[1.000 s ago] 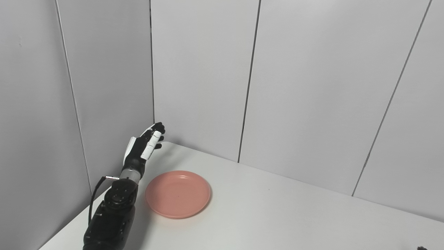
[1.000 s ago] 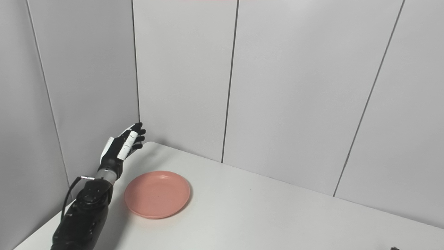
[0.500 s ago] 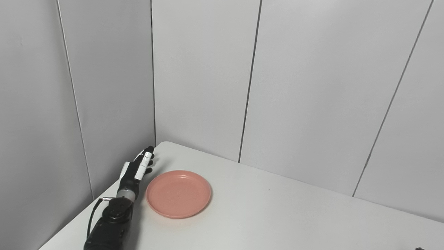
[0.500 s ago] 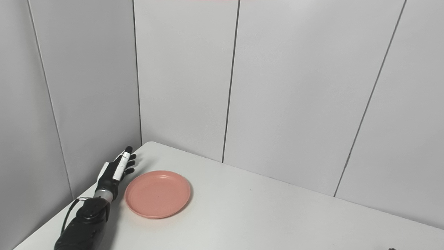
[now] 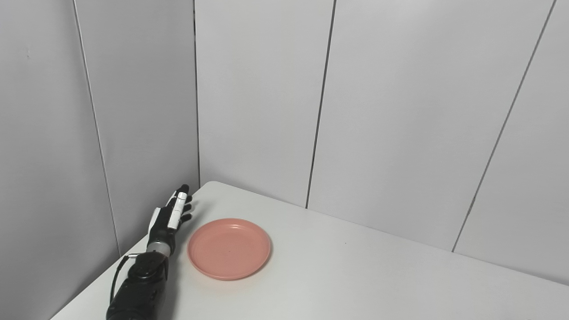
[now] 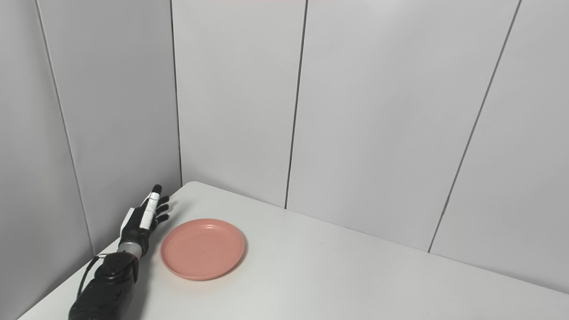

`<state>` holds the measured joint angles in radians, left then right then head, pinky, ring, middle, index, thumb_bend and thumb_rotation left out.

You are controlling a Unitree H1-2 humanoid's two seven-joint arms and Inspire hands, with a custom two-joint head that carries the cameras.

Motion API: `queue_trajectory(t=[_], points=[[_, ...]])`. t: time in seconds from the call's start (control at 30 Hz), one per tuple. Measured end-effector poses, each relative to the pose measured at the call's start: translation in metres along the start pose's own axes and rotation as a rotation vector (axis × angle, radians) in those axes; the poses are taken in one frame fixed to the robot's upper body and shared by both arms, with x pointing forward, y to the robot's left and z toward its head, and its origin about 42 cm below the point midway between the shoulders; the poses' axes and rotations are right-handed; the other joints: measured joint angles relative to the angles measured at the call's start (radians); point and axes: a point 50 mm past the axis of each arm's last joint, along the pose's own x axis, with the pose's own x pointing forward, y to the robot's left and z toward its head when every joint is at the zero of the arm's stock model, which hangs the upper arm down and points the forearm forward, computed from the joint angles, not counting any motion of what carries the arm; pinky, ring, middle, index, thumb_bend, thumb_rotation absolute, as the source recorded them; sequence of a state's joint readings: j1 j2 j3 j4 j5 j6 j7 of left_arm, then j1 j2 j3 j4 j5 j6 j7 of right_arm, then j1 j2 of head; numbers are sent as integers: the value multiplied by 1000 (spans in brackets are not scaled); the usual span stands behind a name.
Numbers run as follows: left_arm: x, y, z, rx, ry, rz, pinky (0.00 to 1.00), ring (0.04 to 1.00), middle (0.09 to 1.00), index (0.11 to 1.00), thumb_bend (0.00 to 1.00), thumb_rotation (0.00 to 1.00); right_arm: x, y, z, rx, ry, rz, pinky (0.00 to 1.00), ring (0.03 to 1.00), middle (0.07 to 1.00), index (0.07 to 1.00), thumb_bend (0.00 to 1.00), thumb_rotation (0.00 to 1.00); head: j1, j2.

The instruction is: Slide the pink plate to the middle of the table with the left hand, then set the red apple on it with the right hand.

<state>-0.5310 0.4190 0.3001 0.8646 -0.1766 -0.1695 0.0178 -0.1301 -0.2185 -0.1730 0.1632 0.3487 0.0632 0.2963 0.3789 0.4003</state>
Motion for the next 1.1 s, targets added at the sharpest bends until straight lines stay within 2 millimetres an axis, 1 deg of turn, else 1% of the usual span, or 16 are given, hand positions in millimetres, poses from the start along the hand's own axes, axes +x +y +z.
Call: queue_trajectory(t=[0.1,0.17,0.2,0.23,0.37,0.47,0.6,0.73,0.83,0.93,1.0,1.1], points=[[-9,-10,-3,-38,-1,-30,853,888,891,899,858,918,-1,1,0,-1,-1,-3,844,875,899,887,1000,978,-2,3],[-14,-15,-3,-52,1,-44,850,884,887,902,874,912,-2,1,0,0,-1,-3,838,871,899,887,1000,990,-2,3],[-17,-19,-3,-58,3,-52,852,885,888,903,876,911,-2,2,0,-1,0,-3,838,872,899,888,1000,991,-2,3],[-19,-21,-3,-64,10,-58,862,894,892,905,878,905,-3,2,0,-2,0,-2,844,877,906,894,1000,996,-5,15],[-28,-33,0,-106,27,-83,878,910,898,896,871,910,-4,4,1,-9,-2,4,845,876,907,894,1000,1000,-6,20],[-30,-37,1,-105,35,-95,892,921,909,908,871,920,-4,5,1,-10,2,0,856,884,913,900,1000,1000,-8,23],[-32,-39,1,-80,41,-103,841,900,900,921,892,947,-6,6,2,-11,2,-5,839,871,905,895,1000,1000,-9,32],[-34,-40,-1,-57,45,-108,829,888,882,893,900,929,-10,8,1,-12,8,-7,846,876,911,905,998,1000,-15,41],[-36,-43,-2,-59,42,-114,830,884,881,889,902,923,-12,9,1,-12,10,-6,858,882,916,911,983,1000,-15,41],[-42,-51,-3,-61,36,-132,814,883,882,884,900,919,-12,10,1,-13,10,-8,858,878,914,910,963,1000,-17,48],[-46,-57,-4,-70,34,-143,843,895,895,887,877,907,-13,11,1,-16,11,-8,866,885,919,914,945,1000,-20,57],[-50,-70,-7,-85,35,-166,861,901,901,901,872,907,-16,13,3,-23,15,-8,879,893,925,923,920,1000,-23,61]])
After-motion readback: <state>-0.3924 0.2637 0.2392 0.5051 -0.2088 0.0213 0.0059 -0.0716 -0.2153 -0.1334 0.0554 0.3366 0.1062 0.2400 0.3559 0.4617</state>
